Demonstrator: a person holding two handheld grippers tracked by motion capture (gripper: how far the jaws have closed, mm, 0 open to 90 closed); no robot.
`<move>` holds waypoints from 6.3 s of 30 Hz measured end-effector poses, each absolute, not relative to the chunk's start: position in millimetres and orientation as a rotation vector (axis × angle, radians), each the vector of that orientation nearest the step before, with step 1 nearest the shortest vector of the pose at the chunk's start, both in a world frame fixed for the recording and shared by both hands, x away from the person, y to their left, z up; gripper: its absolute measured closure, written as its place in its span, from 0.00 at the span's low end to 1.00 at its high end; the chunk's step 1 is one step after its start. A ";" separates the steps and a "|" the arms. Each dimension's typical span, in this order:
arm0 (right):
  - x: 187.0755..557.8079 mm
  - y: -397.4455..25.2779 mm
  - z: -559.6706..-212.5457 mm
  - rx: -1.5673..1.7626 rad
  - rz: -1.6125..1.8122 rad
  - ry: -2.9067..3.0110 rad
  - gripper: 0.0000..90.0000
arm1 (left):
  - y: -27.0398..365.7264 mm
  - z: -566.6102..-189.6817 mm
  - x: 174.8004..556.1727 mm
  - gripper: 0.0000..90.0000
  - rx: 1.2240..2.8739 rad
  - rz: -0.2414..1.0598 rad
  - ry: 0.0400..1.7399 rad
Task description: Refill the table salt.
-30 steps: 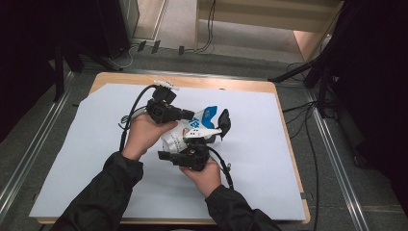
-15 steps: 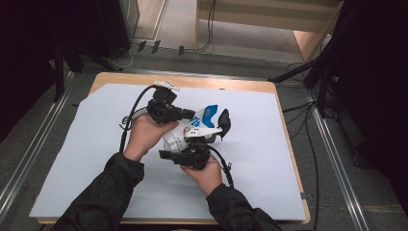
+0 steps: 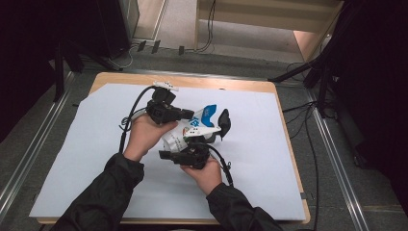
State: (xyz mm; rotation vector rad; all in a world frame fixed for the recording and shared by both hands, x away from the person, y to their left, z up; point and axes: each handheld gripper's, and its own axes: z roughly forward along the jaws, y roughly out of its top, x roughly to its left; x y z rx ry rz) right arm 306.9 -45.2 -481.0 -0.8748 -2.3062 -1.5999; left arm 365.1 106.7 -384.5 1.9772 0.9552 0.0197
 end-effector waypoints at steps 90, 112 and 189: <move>303.9 -48.1 -476.3 -0.875 -1.600 -2.308 0.72 | 104.5 -386.0 367.2 1.00 1.972 0.001 0.963; 304.2 -47.8 -474.4 -0.882 -1.599 -2.299 0.72 | 106.1 -386.7 369.8 1.00 1.975 0.001 0.966; 300.6 -45.5 -473.7 -0.880 -1.606 -2.270 0.82 | 99.2 -382.3 368.5 1.00 1.990 0.036 0.953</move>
